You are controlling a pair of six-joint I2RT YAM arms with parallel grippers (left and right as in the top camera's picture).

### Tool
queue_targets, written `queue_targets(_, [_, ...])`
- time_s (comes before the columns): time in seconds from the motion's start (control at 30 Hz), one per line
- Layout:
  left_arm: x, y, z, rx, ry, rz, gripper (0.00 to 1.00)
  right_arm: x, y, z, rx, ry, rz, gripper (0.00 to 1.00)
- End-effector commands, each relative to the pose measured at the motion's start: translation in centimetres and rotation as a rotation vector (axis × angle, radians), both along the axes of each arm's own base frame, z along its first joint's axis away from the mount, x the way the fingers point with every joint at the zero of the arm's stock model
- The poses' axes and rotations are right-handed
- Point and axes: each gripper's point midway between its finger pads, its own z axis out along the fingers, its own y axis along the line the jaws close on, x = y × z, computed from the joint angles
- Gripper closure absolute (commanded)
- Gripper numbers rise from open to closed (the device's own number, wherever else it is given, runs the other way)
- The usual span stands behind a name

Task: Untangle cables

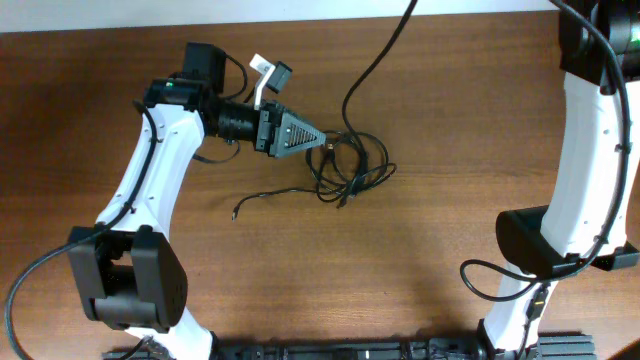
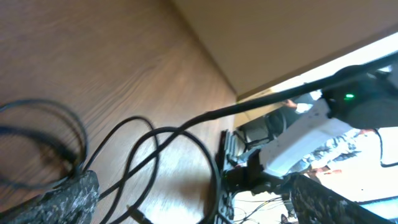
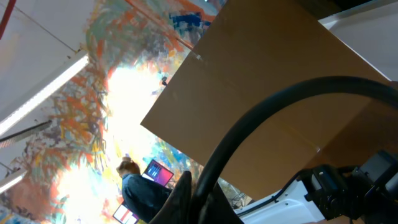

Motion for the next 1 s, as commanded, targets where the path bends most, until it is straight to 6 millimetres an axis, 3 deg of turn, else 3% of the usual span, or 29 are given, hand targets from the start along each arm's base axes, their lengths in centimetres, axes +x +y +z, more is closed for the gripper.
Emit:
queue_targets(0.0, [-1.3, -0.1, 5.0, -0.146, -0.148, -0.049, 0.01, -0.4, 0.0, 0.0, -0.008, -0.020, 0.009, 0.96])
queue_targets(0.1, [-3.0, -0.5, 7.9, -0.190, -0.249, -0.085, 0.01, -0.2, 0.0, 0.1, -0.004, -0.040, -0.003, 0.96])
queue_targets(0.17, [-3.3, -1.0, 8.4, -0.197, -0.301, -0.106, 0.01, -0.2, 0.0, 0.1, -0.007, -0.062, -0.005, 0.96])
queue_targets(0.23, [-3.2, -1.5, 8.6, -0.204, -0.339, -0.121, 0.01, -0.5, 0.4, 0.0, -0.010, -0.062, 0.012, 0.96])
queue_targets(0.37, [-2.5, -2.8, 7.7, -0.130, -0.400, -0.121, 0.01, -2.2, 3.1, 0.2, 0.001, -0.060, 0.083, 0.96])
queue_targets(0.5, [-1.3, -2.9, 7.4, -0.081, -0.386, -0.073, 0.03, -2.8, 3.8, 0.2, 0.002, -0.060, 0.106, 0.96])
queue_targets(0.67, [-2.1, -4.0, 7.4, -0.088, -0.346, -0.098, 0.51, -2.7, 3.8, 0.1, 0.002, -0.060, 0.104, 0.96])
queue_targets(0.77, [-2.9, -5.0, 7.3, -0.089, -0.347, -0.129, 0.57, -2.7, 3.7, 0.1, 0.002, -0.059, 0.104, 0.96])
queue_targets(0.83, [-2.4, -5.0, 6.6, -0.040, -0.351, -0.103, 0.76, -2.5, 3.6, 0.1, 0.001, -0.060, 0.100, 0.96])
queue_targets(0.97, [-1.7, -4.6, 5.3, 0.040, -0.286, -0.047, 0.78, -1.1, 1.4, 0.0, -0.009, -0.060, 0.041, 0.96])
